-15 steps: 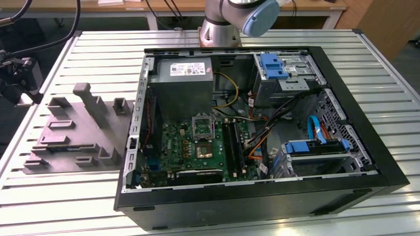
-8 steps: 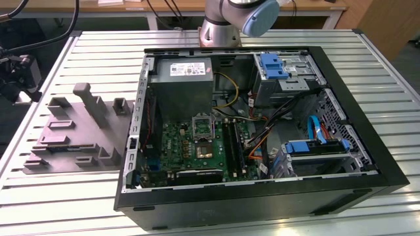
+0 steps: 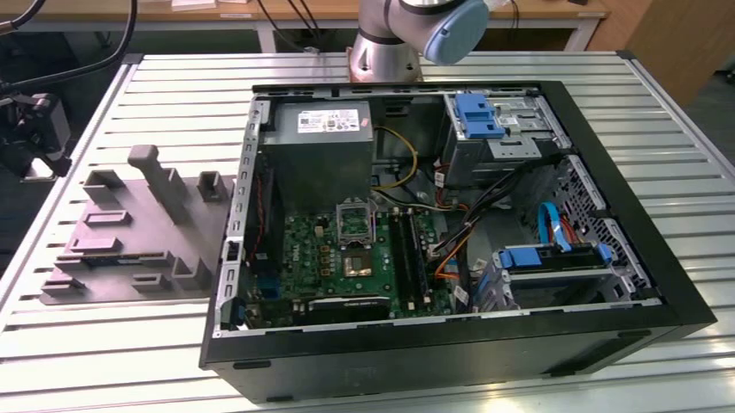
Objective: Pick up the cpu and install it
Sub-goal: 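Pick up the cpu and move it towards the insertion slot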
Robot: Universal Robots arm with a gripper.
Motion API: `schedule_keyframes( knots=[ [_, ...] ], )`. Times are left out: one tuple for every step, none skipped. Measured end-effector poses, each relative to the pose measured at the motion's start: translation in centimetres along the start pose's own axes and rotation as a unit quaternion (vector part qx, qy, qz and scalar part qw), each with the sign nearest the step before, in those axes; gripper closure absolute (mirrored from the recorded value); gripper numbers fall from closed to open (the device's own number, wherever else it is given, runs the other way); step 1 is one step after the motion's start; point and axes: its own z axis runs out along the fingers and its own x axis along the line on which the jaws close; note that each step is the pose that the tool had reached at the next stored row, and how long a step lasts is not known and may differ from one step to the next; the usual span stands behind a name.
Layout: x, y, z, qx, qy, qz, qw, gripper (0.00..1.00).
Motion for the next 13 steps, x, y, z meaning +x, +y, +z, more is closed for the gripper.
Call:
schedule_keyframes(
  knots=[
    [0.00, 0.00, -0.05, 0.0000, 0.0000, 0.000, 1.0000, 0.53],
    [0.00, 0.00, -0.10, 0.0000, 0.0001, 0.000, 1.0000, 0.53],
    [0.00, 0.01, -0.14, 0.0000, 0.0000, 0.000, 1.0000, 0.53],
    [0.00, 0.01, -0.18, 0.0000, 0.0000, 0.000, 1.0000, 0.53],
    [0.00, 0.01, -0.22, 0.0000, 0.0000, 0.000, 1.0000, 0.53],
    [0.00, 0.01, -0.26, 0.0000, 0.0000, 0.000, 1.0000, 0.53],
    [-0.01, 0.01, -0.30, 0.0000, 0.0000, 0.000, 1.0000, 0.53],
    [-0.01, 0.02, -0.35, 0.0000, 0.0000, 0.000, 1.0000, 0.53],
    [-0.01, 0.02, -0.38, 0.0000, 0.0000, 0.000, 1.0000, 0.53],
    [-0.01, 0.02, -0.41, 0.0000, 0.0000, 0.000, 1.0000, 0.53],
    [-0.01, 0.02, -0.44, 0.0000, 0.0000, 0.000, 1.0000, 0.53],
    [-0.01, 0.02, -0.47, 0.0000, 0.0000, 0.000, 1.0000, 0.53],
    [-0.01, 0.02, -0.51, 0.0000, 0.0000, 0.000, 1.0000, 0.53]
  ],
)
